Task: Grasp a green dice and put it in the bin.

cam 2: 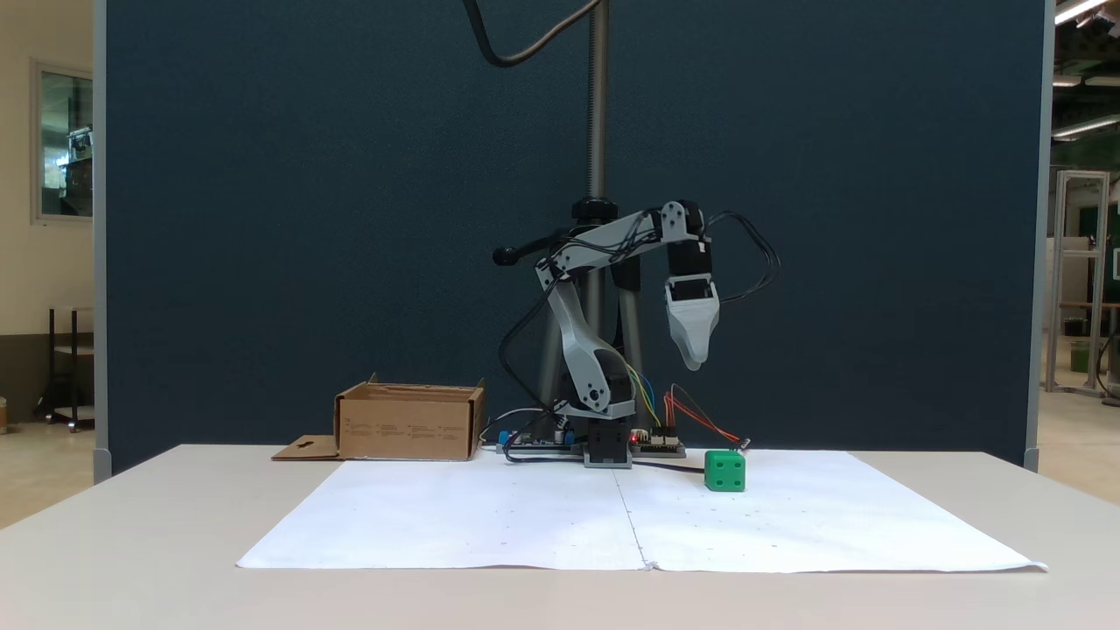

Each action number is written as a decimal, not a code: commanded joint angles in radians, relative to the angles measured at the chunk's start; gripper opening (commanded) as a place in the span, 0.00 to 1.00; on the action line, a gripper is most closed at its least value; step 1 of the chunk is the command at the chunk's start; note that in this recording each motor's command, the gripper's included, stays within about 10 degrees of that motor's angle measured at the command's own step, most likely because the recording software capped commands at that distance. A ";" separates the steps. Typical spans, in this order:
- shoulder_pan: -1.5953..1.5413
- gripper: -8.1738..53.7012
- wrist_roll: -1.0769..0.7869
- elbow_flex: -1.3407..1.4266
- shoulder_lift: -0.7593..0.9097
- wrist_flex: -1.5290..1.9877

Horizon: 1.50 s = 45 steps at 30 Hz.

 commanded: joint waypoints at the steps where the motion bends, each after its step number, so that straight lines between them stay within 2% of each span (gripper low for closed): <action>1: -0.002 0.83 0.089 -0.006 -0.014 -0.020; 7: -0.002 0.84 0.091 -0.006 -0.143 -0.035; 11: -0.002 0.83 0.091 -0.006 -0.163 -0.054; 45: -0.026 0.83 0.087 0.071 -0.204 -0.184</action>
